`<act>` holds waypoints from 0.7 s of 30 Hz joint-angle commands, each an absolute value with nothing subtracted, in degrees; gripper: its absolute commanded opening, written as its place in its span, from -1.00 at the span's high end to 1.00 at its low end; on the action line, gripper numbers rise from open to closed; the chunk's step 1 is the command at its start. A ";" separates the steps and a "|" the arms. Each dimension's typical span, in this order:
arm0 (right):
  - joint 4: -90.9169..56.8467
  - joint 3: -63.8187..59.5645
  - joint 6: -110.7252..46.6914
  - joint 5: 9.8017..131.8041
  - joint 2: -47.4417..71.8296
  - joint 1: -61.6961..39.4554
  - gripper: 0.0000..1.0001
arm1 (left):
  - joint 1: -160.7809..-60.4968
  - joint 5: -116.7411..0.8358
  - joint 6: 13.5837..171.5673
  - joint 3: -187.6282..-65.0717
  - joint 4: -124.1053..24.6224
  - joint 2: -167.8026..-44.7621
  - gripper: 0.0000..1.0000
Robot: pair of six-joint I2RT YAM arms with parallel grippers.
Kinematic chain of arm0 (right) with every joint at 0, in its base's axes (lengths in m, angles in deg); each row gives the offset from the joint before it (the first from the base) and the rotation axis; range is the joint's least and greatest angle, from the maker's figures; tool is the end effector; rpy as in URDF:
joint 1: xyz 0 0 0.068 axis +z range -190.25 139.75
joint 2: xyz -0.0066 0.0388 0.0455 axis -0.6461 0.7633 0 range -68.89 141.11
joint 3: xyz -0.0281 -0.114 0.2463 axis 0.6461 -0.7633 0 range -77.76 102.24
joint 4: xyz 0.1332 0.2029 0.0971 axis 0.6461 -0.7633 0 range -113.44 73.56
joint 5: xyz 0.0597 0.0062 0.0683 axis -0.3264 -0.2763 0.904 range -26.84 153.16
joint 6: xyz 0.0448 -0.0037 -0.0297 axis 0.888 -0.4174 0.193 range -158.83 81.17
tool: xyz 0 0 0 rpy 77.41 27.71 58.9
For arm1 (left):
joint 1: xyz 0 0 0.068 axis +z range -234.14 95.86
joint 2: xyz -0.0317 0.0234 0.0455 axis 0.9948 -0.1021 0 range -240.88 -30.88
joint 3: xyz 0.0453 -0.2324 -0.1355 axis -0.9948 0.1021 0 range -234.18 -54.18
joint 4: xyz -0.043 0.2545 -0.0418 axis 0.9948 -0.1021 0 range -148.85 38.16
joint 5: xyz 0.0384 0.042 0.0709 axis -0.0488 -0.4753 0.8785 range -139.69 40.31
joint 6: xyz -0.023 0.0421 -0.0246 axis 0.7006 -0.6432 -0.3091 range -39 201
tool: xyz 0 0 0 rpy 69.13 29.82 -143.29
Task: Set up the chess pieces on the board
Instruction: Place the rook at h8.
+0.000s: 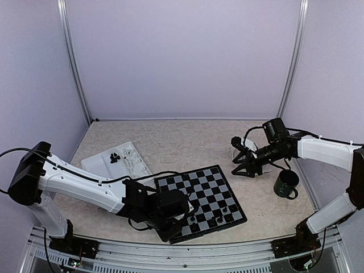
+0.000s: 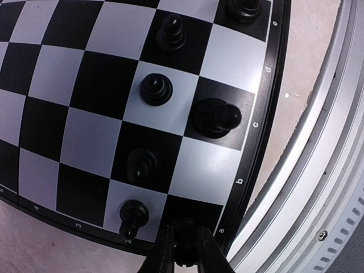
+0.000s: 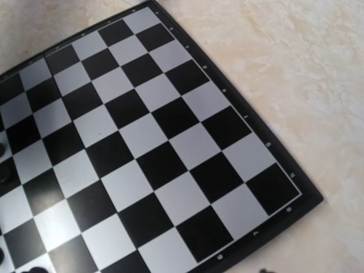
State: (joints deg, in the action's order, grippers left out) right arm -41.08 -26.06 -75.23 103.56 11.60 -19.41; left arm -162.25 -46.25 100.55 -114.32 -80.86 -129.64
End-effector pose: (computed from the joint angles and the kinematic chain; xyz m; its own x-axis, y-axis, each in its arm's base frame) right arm 0.2538 0.1213 0.2274 -0.2292 -0.5709 -0.7884 -0.9539 0.2928 0.0653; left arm 0.0703 -0.3232 0.1670 -0.5048 0.7765 -0.3771 0.8523 0.5177 -0.0750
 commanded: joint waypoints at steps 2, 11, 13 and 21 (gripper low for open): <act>-42.20 -25.11 -75.23 103.68 11.45 -19.41 -0.13 | -162.01 -46.45 101.03 -114.43 -80.82 -130.54 0.56; -42.27 -25.05 -75.23 103.84 11.53 -19.33 -0.13 | -162.01 -46.15 100.53 -117.55 -84.03 -129.06 0.48; -42.25 -25.05 -75.17 103.92 11.62 -19.34 -0.13 | -162.09 -45.27 100.36 -119.83 -86.30 -127.71 0.46; -42.52 -24.72 -75.25 104.26 12.15 -19.33 -0.13 | -154.71 -35.24 102.38 -121.94 -95.76 -115.95 0.37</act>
State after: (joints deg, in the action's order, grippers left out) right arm -41.11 -26.06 -75.23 103.41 11.60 -19.41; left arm -161.15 -42.49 100.52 -122.49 -89.41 -124.94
